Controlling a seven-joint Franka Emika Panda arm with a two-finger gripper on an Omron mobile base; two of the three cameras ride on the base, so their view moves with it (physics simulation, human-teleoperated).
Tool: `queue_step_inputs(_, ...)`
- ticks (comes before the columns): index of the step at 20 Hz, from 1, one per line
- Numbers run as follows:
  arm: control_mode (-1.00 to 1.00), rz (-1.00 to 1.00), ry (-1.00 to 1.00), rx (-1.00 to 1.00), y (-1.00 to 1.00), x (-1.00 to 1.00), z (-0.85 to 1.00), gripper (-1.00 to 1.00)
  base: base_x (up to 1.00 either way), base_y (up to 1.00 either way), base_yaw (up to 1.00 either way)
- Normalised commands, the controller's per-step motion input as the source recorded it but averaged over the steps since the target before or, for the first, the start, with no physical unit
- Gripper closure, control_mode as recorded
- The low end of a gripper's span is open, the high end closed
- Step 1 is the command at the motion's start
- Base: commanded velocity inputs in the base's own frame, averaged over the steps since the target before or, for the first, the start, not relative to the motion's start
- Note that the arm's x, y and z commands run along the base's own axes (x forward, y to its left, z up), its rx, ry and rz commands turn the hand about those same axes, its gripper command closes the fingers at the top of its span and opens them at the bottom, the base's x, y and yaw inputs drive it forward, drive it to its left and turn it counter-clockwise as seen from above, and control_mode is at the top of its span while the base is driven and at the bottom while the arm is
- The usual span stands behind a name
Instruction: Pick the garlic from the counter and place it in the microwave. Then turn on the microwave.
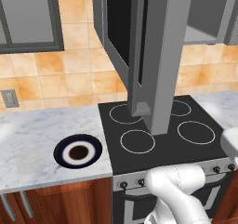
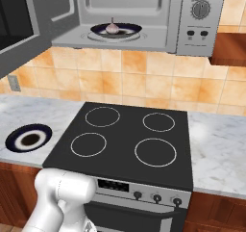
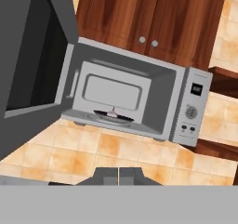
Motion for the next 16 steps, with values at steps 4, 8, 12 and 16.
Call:
queue_step_inputs(4,-1.00,0.00,0.00,0.00,0.18,-0.15,0.00,1.00,0.00,0.00,0.00)
queue_step_inputs(8,-1.00,0.00,0.00,0.00,0.17,-0.15,0.00,1.00,0.00,0.00,0.00)
queue_step_inputs(12,-1.00,0.00,0.00,0.00,0.16,-0.11,0.00,1.00,0.00,0.00,0.00)
queue_step_inputs(16,-1.00,0.00,0.00,0.00,0.18,-0.07,0.00,1.00,0.00,0.00,0.00)
